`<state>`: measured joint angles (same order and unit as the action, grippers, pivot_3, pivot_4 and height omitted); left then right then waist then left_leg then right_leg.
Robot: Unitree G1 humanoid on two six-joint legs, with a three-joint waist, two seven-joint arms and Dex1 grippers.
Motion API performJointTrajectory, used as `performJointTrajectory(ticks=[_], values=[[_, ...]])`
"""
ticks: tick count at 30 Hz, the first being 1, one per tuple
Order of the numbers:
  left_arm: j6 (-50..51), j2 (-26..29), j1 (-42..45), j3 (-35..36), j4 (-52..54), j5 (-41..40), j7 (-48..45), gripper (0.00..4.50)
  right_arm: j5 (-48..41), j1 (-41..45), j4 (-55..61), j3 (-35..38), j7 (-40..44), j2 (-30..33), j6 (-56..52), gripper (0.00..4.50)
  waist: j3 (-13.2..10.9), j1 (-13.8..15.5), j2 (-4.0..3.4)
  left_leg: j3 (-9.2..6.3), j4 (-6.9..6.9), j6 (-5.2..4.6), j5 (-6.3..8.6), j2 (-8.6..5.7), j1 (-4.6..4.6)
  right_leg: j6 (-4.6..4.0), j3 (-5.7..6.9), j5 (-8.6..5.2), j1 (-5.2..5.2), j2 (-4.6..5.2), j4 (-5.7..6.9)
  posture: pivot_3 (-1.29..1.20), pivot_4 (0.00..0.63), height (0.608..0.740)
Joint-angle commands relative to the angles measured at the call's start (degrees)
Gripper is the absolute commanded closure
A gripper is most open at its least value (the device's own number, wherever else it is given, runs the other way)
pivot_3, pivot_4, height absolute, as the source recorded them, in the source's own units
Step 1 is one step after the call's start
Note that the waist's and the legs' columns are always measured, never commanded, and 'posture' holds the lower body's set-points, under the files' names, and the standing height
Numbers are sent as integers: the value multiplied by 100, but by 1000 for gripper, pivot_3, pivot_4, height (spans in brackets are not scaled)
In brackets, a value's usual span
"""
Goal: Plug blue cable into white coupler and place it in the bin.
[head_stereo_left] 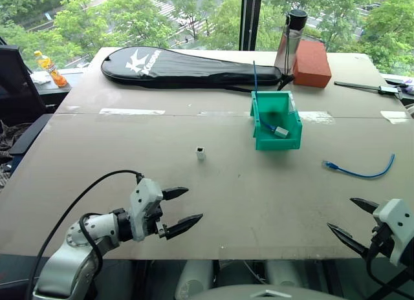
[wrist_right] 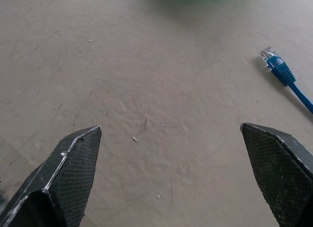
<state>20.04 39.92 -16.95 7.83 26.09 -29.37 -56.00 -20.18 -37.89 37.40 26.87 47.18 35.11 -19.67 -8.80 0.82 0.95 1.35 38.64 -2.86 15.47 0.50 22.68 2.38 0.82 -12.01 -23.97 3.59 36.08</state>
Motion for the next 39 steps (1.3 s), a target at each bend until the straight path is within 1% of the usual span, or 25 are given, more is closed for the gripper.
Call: performJointTrajectory(ticks=[1,3,5,6,9,10,11,13,14,15,17,20,22,27,35,38,39], values=[[-132,21,160,-13,51,-63,-101,43,20,101,-4,90,-80,-11,167,0,0,1,0,0,0,0,0,0,0,0,0,0,0,0,0,0,150,740],[-263,-31,388,-160,-21,58,-119,43,75,407,10,94,-263,152,-65,0,0,2,1,0,-4,-1,0,0,2,0,3,0,0,-1,-7,0,150,740],[-347,-72,497,-193,-27,18,-178,43,353,664,140,72,-566,448,-638,0,0,-6,-2,3,-4,-1,-1,-2,1,0,1,1,1,-1,-8,0,150,740],[-315,-74,549,-194,3,-71,-217,43,337,842,168,62,-631,582,-891,0,0,-9,0,9,-3,-2,-1,-3,-1,0,0,2,1,0,-8,0,150,740],[-220,-2,710,-258,176,-231,-382,43,-127,1362,61,13,-253,1163,-1499,0,-1,-1,-1,8,-5,-2,-1,-2,-1,-6,1,5,0,-2,-8,0,150,740],[-219,55,793,-325,279,-237,-473,43,-202,1657,-102,-88,-106,1528,-1829,0,-3,-5,-3,8,-8,-2,-1,-3,-1,-17,2,12,0,-3,-9,0,150,740],[-233,101,870,-381,363,-243,-558,43,-214,1936,-276,-208,5,1857,-2077,0,-7,-8,-4,8,-9,-2,-1,-3,-1,-20,2,13,0,-5,-9,0,150,740],[-235,128,1014,-461,479,-287,-601,43,-205,2477,-659,-514,244,2367,-2224,0,-7,-2,-2,11,-8,-3,-2,-4,-2,-19,11,13,-1,-8,-10,0,150,740],[-258,140,1091,-519,522,-256,-628,43,-219,2977,-996,-830,364,2605,-2402,0,-7,-1,0,10,-8,-3,-2,-5,-2,-16,17,11,1,-11,-11,0,150,740],[-266,150,1148,-560,550,-232,-643,43,-234,3357,-1249,-1073,452,2769,-2549,0,-9,-2,-3,9,-7,-3,-2,-6,-4,-17,19,11,6,-19,-12,0,150,740],[-208,138,1297,-636,587,-257,-613,43,4,4246,-1879,-1748,595,2979,-2584,0,-10,-4,0,9,-9,-3,-2,-6,-2,-18,16,12,3,-38,-16,0,150,740],[-95,115,1506,-715,630,-316,-550,0,494,5416,-2826,-2715,875,2972,-2318,804,-13,-11,1,9,-12,-4,-2,-6,6,-25,12,16,-3,-46,-20,0,150,740],[13,99,1575,-718,660,-386,-486,0,671,5851,-3239,-3134,1107,2910,-2175,1736,-15,-3,-1,9,-13,-4,-2,-6,7,-26,11,17,-4,-48,-20,0,150,740],[64,127,1506,-700,791,-401,-405,0,1064,6516,-3962,-3780,1451,2730,-1900,1736,-16,-4,-3,8,-14,-6,-1,-7,13,-23,8,17,-3,-47,-24,0,150,740],[58,189,1475,-675,843,-439,-416,0,1521,6996,-4600,-4312,1883,2550,-1764,1736,-17,-7,-6,12,-13,-8,1,-7,6,-24,6,17,-2,-47,-21,0,150,740],[32,189,1506,-698,801,-430,-439,0,1683,7024,-4839,-4389,1870,2411,-1642,2488,-17,-7,-6,12,-12,-7,0,-7,4,-24,6,18,-2,-48,-18,0,150,740],[29,187,1514,-705,791,-426,-441,0,1707,7036,-4893,-4381,1868,2372,-1630,2938,-17,-8,-6,11,-12,-8,0,-7,4,-25,7,18,-1,-49,-18,0,150,740]])
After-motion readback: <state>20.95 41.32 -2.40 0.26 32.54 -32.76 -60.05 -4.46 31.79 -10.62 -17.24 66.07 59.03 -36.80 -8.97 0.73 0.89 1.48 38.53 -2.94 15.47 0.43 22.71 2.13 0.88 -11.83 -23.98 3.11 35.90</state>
